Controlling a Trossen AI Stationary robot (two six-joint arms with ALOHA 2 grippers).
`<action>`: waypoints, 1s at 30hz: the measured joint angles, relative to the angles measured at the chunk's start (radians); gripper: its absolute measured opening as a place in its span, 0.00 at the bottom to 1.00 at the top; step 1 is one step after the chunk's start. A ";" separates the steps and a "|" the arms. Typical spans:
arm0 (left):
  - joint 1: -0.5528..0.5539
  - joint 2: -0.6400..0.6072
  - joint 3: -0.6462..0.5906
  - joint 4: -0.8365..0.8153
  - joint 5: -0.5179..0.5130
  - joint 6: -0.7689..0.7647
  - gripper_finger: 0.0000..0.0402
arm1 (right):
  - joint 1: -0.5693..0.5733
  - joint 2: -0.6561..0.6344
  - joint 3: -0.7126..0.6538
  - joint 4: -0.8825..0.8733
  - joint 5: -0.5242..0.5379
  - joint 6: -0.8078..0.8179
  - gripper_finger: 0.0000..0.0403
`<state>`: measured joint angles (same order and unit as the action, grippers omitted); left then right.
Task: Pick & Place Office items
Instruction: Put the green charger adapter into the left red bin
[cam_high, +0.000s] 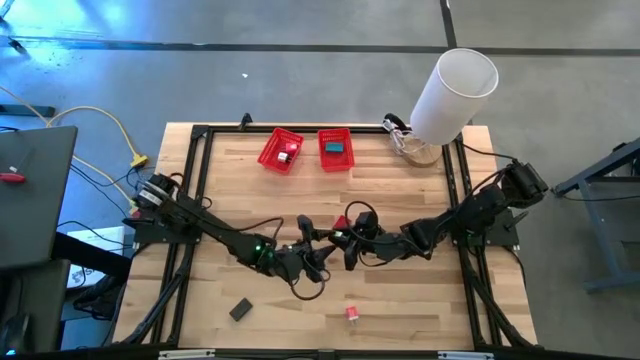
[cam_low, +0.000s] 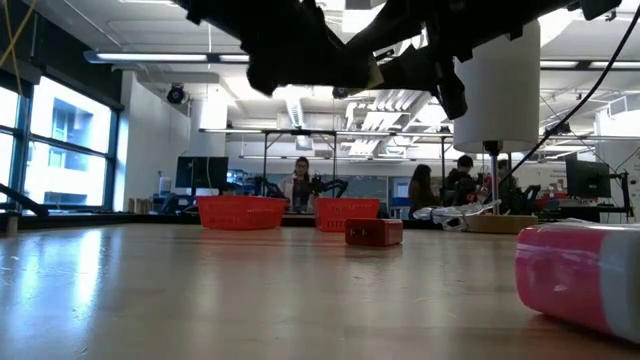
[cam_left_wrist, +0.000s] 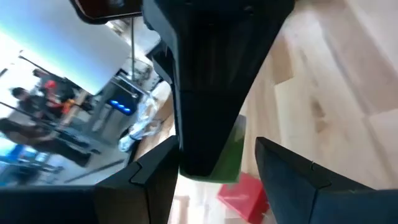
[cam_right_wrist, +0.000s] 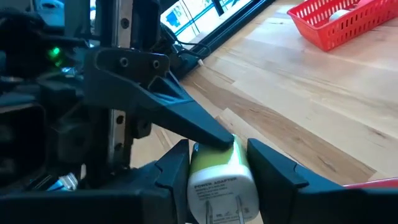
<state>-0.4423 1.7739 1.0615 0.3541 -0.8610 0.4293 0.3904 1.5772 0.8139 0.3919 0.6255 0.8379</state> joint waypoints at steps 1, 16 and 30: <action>0.000 0.010 0.000 0.020 -0.012 0.024 0.50 | 0.000 0.000 0.000 0.000 0.000 0.000 0.31; -0.008 0.048 -0.001 0.145 -0.058 0.131 0.50 | 0.000 -0.001 0.002 -0.002 -0.001 -0.003 0.31; -0.008 0.055 -0.001 0.169 -0.052 0.199 0.50 | 0.000 -0.001 0.002 0.000 -0.002 -0.004 0.31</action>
<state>-0.4500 1.8294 1.0607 0.5229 -0.9127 0.6281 0.3908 1.5761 0.8154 0.3921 0.6231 0.8341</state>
